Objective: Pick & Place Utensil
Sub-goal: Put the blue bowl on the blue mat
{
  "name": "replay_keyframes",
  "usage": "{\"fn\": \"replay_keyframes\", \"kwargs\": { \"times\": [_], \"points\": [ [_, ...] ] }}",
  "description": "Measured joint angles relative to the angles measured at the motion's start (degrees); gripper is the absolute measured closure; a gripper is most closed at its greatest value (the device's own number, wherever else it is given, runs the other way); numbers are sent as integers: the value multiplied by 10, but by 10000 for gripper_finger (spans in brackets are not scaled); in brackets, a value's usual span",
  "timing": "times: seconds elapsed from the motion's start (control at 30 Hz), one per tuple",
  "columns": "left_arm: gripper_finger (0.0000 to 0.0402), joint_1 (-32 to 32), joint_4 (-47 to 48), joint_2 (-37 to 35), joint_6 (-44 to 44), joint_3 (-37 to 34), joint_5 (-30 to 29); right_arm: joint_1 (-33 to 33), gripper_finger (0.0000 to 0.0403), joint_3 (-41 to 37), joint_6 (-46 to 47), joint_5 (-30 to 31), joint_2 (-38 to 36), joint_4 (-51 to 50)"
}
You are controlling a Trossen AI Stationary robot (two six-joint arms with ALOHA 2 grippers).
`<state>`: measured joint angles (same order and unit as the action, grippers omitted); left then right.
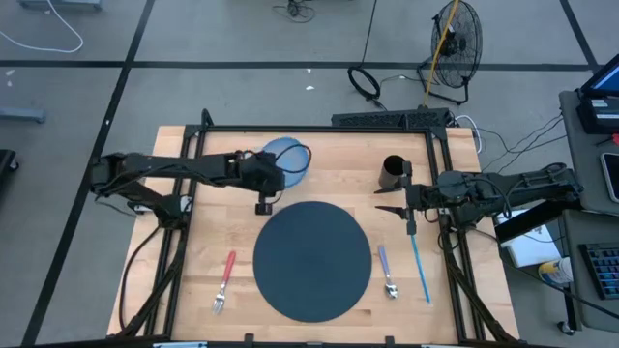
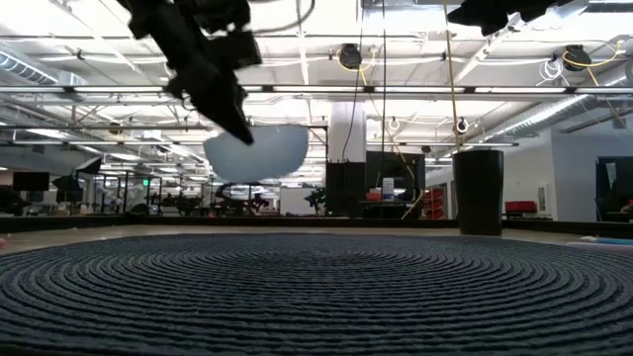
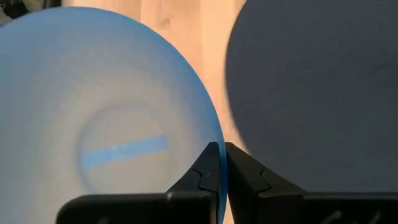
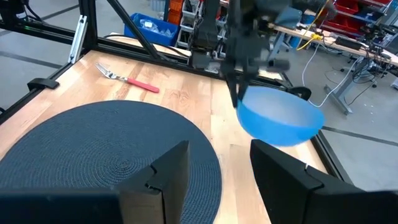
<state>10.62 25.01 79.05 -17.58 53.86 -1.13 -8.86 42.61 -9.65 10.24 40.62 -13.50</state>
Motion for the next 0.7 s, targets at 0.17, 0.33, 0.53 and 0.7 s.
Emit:
{"fn": "replay_keyframes", "kwargs": {
  "times": [0.17, 0.33, 0.53, 0.7],
  "points": [
    [396, -42, 0, -22, 24, 1, 6, 0, 238, 0, 0, 0, 0, -1],
    [386, -86, -6, -24, 68, 0, 13, 0, 238, 0, 6, 0, 0, -1],
    [391, -156, -40, -24, 107, 0, 13, 0, 238, 0, 15, 0, 0, -1],
    [392, -206, -82, -14, 135, 0, 12, 0, 238, 0, 17, 0, 0, -1]
  ]
}}
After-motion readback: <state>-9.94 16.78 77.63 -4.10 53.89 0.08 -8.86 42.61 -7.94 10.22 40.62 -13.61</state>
